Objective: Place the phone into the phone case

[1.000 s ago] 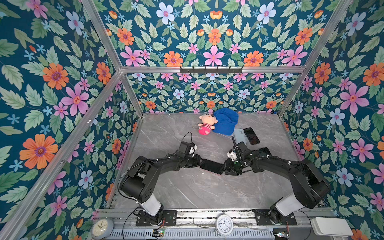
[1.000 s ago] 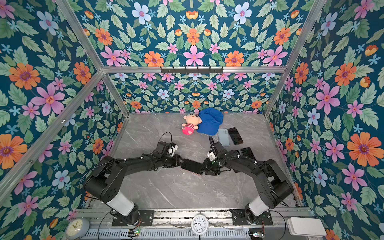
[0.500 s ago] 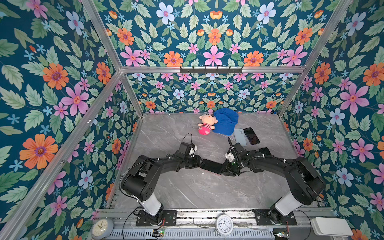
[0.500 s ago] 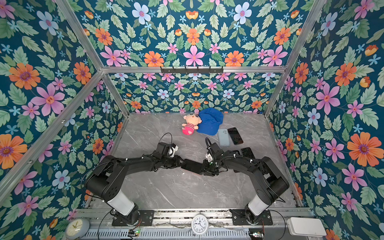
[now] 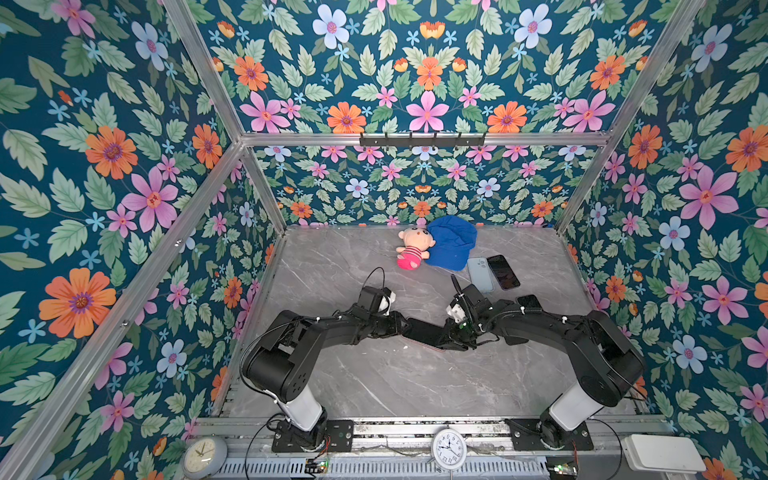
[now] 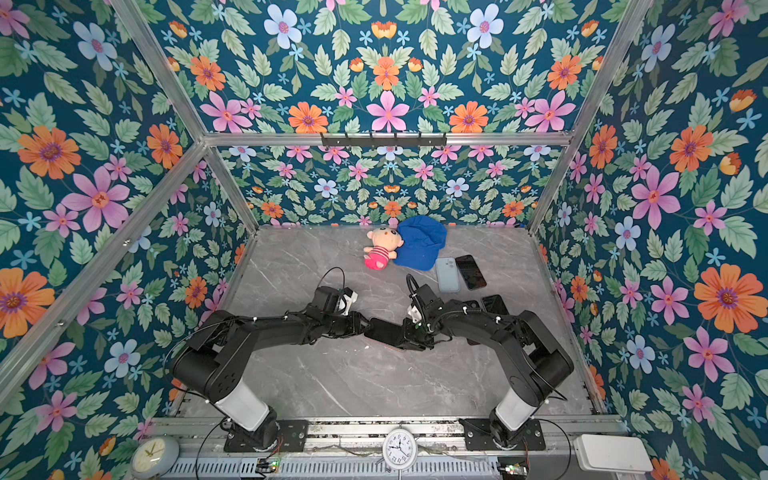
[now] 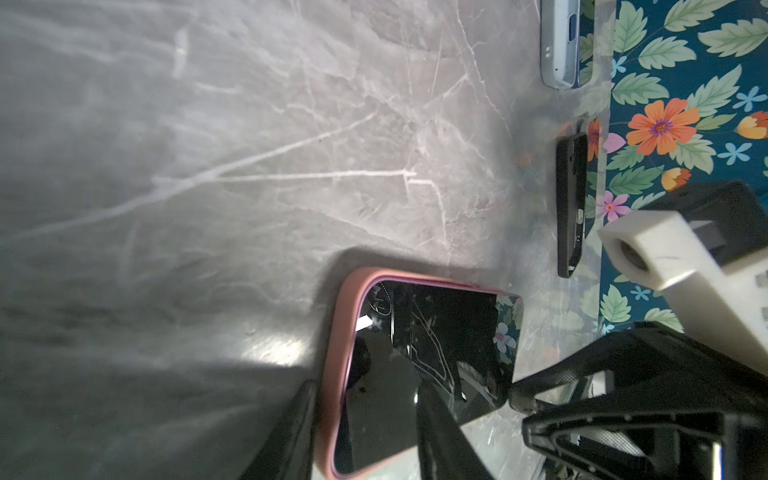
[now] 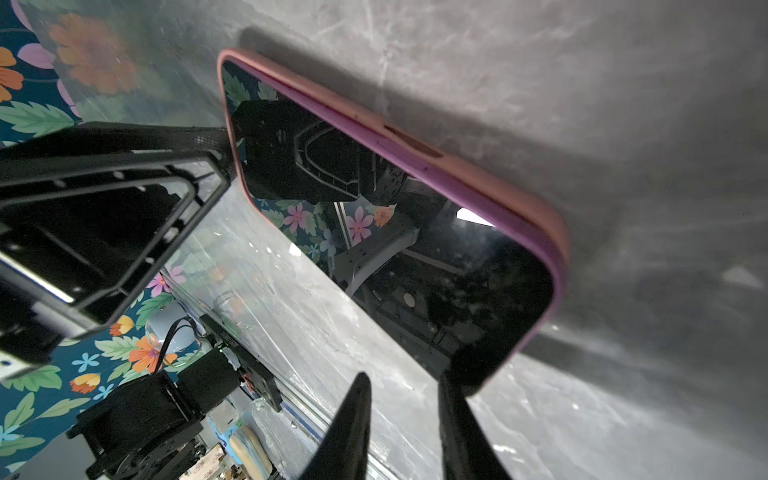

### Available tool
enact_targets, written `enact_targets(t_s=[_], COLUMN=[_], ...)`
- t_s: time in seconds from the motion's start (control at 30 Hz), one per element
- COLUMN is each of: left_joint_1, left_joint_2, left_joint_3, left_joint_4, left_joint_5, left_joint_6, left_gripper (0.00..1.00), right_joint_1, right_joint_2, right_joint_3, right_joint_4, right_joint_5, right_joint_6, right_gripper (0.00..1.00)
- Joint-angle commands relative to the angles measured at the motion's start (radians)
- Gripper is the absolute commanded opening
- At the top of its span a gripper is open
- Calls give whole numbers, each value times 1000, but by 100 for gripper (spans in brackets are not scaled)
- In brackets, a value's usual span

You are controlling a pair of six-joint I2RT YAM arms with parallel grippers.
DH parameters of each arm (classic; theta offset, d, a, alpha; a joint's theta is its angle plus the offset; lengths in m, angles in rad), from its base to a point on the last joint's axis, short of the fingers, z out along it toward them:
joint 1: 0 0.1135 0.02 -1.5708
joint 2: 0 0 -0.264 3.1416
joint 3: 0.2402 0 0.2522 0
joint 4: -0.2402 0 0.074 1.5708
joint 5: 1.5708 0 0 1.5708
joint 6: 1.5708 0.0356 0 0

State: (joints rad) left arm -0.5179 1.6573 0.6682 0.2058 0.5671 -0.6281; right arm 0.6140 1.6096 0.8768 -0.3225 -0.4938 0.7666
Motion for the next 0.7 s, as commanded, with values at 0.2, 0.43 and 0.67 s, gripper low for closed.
enact_targets(t_s=[0.2, 0.43, 0.67], left_joint_1=[4, 2, -2], left_joint_2=[-8, -1, 6], left_joint_3=[-2, -4, -5], left_joint_4=[-56, -49, -36], left_joint_5=[-1, 7, 10], left_joint_6=[25, 21, 15], left_gripper=[42, 43, 43], right_joint_1=[10, 29, 39], right_joint_2=[-43, 1, 24], right_joint_3=[-32, -22, 2], right_joint_4=[-54, -5, -3], right_joint_5=[128, 107, 97], right_joint_6=[15, 36, 36], right_gripper=[29, 30, 27])
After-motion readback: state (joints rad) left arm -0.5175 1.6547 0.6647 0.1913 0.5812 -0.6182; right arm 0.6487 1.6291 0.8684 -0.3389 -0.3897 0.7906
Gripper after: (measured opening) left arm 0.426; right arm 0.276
